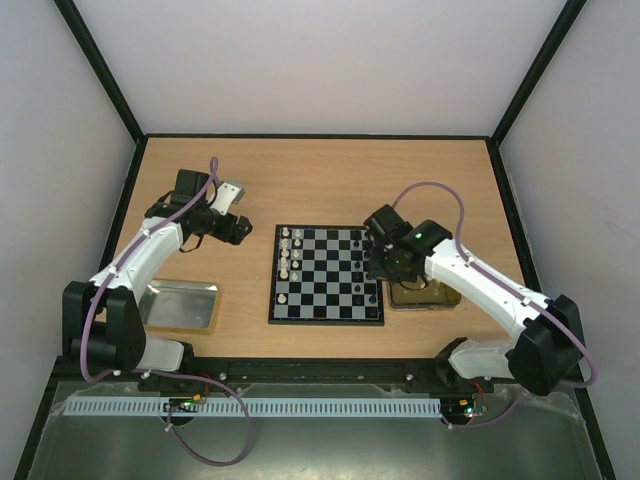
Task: Set up the chess pieces on the board
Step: Pick up the chess piece from the storage box, then place the chess piece on the chessboard.
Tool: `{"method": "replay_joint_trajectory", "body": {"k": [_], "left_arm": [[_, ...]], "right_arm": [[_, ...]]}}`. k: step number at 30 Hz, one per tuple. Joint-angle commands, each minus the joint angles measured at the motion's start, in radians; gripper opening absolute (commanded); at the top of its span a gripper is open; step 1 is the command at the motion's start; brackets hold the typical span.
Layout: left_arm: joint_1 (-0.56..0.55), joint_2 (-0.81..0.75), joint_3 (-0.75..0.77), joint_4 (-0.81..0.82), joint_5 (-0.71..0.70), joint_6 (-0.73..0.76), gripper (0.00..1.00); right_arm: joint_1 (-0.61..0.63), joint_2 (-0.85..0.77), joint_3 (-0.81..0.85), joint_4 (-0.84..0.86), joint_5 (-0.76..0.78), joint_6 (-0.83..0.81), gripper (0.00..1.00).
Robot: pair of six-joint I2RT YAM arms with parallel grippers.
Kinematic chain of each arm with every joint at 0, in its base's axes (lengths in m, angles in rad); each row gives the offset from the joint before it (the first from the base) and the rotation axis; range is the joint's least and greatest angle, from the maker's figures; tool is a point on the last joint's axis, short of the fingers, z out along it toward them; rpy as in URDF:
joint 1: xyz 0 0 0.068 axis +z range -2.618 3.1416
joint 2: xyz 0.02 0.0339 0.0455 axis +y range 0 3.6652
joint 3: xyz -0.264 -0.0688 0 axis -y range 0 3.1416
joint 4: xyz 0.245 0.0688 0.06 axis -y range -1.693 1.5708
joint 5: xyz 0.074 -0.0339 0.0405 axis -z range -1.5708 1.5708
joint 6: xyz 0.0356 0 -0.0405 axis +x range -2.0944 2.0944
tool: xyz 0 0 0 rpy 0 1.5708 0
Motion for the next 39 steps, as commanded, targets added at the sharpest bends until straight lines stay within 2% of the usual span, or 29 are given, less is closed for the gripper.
{"method": "replay_joint_trajectory", "body": {"k": [1,5,8,22,39], "left_arm": [[0.005,-0.023,0.005,-0.016,0.013,0.001,0.87],[0.005,-0.017,0.005,-0.012,0.014,0.001,0.87],[0.005,-0.013,0.007,-0.013,0.014,0.001,0.87],[0.005,-0.017,-0.001,-0.010,0.006,0.001,0.87],[0.005,-0.026,-0.004,-0.012,0.002,0.000,0.87]], "right_arm": [[0.107,-0.008,-0.002,-0.054,0.001,0.091,0.02],[0.221,0.024,-0.022,-0.034,-0.018,0.130,0.02],[0.261,0.045,-0.038,-0.012,-0.036,0.144,0.02],[0.271,0.062,-0.161,0.104,-0.102,0.147,0.02],[0.277,0.144,-0.174,0.166,-0.128,0.118,0.03]]}}
